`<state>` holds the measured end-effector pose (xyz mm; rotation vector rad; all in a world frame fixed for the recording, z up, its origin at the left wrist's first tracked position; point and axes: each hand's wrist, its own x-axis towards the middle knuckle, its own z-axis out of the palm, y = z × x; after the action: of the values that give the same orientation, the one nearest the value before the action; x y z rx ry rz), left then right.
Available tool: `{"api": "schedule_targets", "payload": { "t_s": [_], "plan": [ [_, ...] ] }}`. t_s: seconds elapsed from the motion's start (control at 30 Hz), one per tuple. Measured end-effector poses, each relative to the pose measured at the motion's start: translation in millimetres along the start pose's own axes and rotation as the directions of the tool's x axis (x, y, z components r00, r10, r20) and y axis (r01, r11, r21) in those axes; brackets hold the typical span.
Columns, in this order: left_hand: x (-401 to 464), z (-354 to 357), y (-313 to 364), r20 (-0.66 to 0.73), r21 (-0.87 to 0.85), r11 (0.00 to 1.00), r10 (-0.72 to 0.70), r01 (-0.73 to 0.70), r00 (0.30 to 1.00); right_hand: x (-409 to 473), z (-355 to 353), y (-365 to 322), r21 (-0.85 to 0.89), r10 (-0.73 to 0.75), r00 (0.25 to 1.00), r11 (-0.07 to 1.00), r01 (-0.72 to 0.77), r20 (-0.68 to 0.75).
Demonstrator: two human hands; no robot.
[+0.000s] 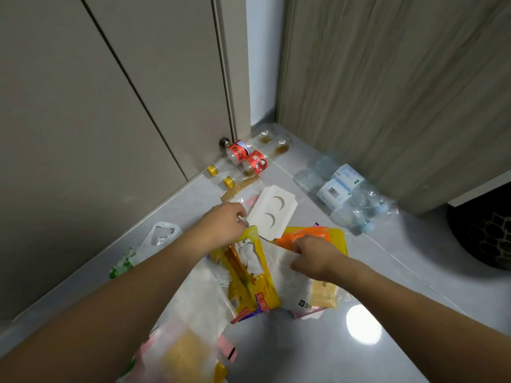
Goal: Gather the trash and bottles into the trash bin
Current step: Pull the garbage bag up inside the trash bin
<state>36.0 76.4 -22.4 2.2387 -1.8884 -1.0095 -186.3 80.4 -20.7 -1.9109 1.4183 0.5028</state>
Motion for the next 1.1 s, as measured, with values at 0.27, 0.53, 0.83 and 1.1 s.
{"api": "schedule_targets", "payload": {
  "t_s": [0.27, 0.53, 0.83, 1.1],
  "plan": [
    [60.9, 30.3, 42.6, 0.036, 0.06, 0.977, -0.205, 0.203, 0.978, -38.6, -77.0, 26.7, 0.101, -0.014, 1.0, 0.995, 0.015, -0.01],
    [78.9, 48.3, 52.9, -0.031, -0.032, 0.976, -0.215, 0.214, 0.976, -54.2, -110.7, 47.7, 0.197, 0.047, 0.994, 0.98, -0.027, -0.098],
    [20.1, -11.7, 77.8, -0.342, -0.245, 0.956, 0.07, -0.16, 0.937, -71.9, -120.9, 50.4, 0.179, 0.015, 0.978, 0.984, 0.023, -0.209],
    [-49.8, -59.2, 174.8, -0.42, -0.081, 0.907, 0.344, -0.412, 0.84, -141.9, -169.7, 68.1, 0.053, -0.06, 0.956, 0.996, 0.078, -0.288]
  ]
}}
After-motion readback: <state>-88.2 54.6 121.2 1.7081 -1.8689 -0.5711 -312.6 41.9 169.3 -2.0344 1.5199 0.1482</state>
